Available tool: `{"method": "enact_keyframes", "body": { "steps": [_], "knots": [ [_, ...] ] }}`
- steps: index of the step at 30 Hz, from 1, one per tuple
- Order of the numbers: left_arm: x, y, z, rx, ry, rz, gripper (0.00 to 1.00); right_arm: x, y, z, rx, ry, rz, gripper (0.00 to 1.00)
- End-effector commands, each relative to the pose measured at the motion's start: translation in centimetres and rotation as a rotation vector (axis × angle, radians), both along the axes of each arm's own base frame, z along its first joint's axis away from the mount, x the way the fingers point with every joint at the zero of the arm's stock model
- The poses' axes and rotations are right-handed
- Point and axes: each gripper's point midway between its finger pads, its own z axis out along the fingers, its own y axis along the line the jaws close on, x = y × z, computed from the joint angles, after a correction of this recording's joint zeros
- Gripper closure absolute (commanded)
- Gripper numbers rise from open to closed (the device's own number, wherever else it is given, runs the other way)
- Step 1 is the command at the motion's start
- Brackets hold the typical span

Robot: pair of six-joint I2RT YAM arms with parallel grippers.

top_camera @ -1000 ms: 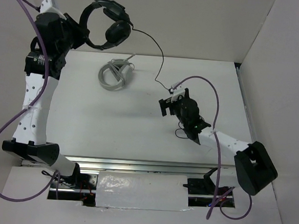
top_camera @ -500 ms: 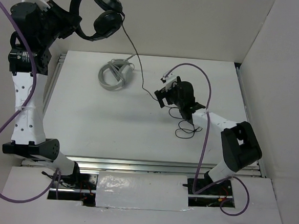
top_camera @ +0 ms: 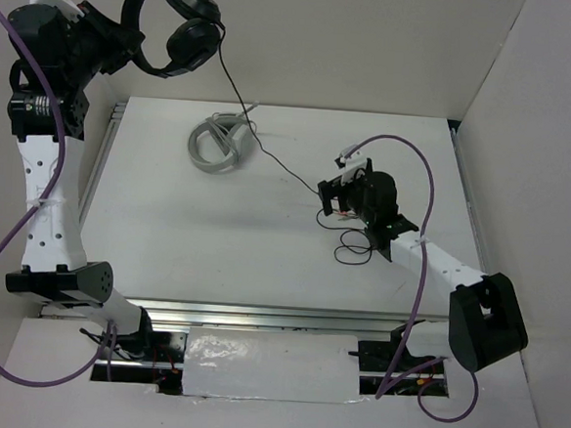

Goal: Wrap the headphones

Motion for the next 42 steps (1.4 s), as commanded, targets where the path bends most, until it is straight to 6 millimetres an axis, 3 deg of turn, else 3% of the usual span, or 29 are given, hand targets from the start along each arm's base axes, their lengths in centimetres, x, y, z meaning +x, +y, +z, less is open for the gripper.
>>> {"method": "enact_keyframes", "body": {
  "steps": [1, 5, 7, 12, 13, 14, 16, 17, 18, 19, 21, 22, 25, 27, 30, 31, 34, 35, 36, 38, 39, 41, 42],
  "knots": [
    [-1.2, -0.2, 4.2, 0.001, -0.139, -0.031, 1.00, -2.0, 0.1, -2.0, -0.032, 0.039, 0.052, 0.00],
    [-1.7, 0.0, 4.7, -0.006, -0.157, -0.035, 1.00, -2.7, 2.4, -3.5, -0.076, 0.101, 0.160, 0.00],
    [-1.9, -0.2, 5.3, -0.001, -0.181, -0.054, 1.00, -1.8, 2.5, -5.6, -0.141, 0.149, 0.138, 0.00],
    [-2.9, 0.4, 6.4, 0.011, -0.217, -0.077, 1.00, 2.1, 1.3, -7.2, -0.221, 0.232, 0.080, 0.00],
    [-3.1, 0.4, 6.5, 0.001, -0.223, -0.086, 1.00, 3.2, 1.8, -6.0, -0.214, 0.224, 0.089, 0.00],
    [-3.4, 0.0, 6.6, 0.003, -0.231, -0.122, 1.00, 2.8, 1.7, -8.1, -0.241, 0.309, 0.100, 0.01],
    [-3.9, 0.1, 7.4, -0.003, -0.267, -0.146, 1.00, 3.2, 2.3, -8.4, -0.261, 0.371, 0.146, 0.08],
    [-4.4, -0.4, 7.7, 0.004, -0.282, -0.187, 1.00, 3.2, 2.5, -10.0, -0.281, 0.423, 0.161, 0.09],
    [-4.4, -0.2, 7.9, -0.001, -0.288, -0.193, 1.00, 3.3, 2.6, -10.4, -0.293, 0.445, 0.179, 0.13],
    [-4.7, -0.2, 8.4, -0.010, -0.300, -0.204, 1.00, 3.8, 3.6, -9.5, -0.290, 0.440, 0.223, 0.22],
    [-5.0, -0.2, 8.6, -0.013, -0.311, -0.237, 1.00, 2.9, 3.6, -11.5, -0.315, 0.538, 0.258, 0.35],
    [-5.1, -0.3, 9.0, -0.023, -0.327, -0.258, 1.00, 2.9, 3.7, -11.4, -0.315, 0.555, 0.262, 0.54],
    [-5.5, -0.8, 9.2, -0.024, -0.339, -0.328, 1.00, 3.2, 3.3, -11.6, -0.302, 0.552, 0.225, 0.94],
    [-5.4, -0.9, 8.8, -0.015, -0.338, -0.339, 1.00, 3.0, 3.5, -10.5, -0.264, 0.517, 0.228, 1.00],
    [-5.4, -1.3, 7.9, -0.003, -0.332, -0.333, 1.00, 2.3, 4.0, -6.0, -0.165, 0.381, 0.217, 1.00],
    [-5.5, -1.3, 7.3, 0.018, -0.330, -0.307, 1.00, 2.0, 3.9, -3.3, -0.133, 0.302, 0.201, 1.00],
    [-5.4, -2.6, 4.6, 0.057, -0.288, -0.314, 1.00, 0.9, 3.8, 0.7, -0.092, 0.231, 0.167, 1.00],
    [-5.6, -3.7, 4.4, 0.072, -0.306, -0.349, 1.00, 0.7, 3.5, 1.1, -0.097, 0.228, 0.150, 1.00],
    [-5.7, -4.4, 2.4, 0.090, -0.283, -0.374, 1.00, 0.8, 3.2, 1.8, -0.097, 0.217, 0.132, 1.00],
    [-5.9, -5.7, 0.7, 0.125, -0.281, -0.399, 1.00, 0.7, 2.6, 2.5, -0.117, 0.217, 0.106, 1.00],
    [-6.2, -7.5, -0.4, 0.186, -0.296, -0.444, 1.00, 0.9, 2.3, 2.6, -0.130, 0.216, 0.091, 1.00],
    [-6.1, -9.1, -3.6, 0.208, -0.245, -0.466, 1.00, 1.5, 1.5, 3.2, -0.158, 0.223, 0.049, 1.00],
    [-6.7, -11.5, -5.7, 0.255, -0.232, -0.529, 1.00, 2.3, 1.4, 4.9, -0.154, 0.195, 0.030, 1.00]
  ]
}}
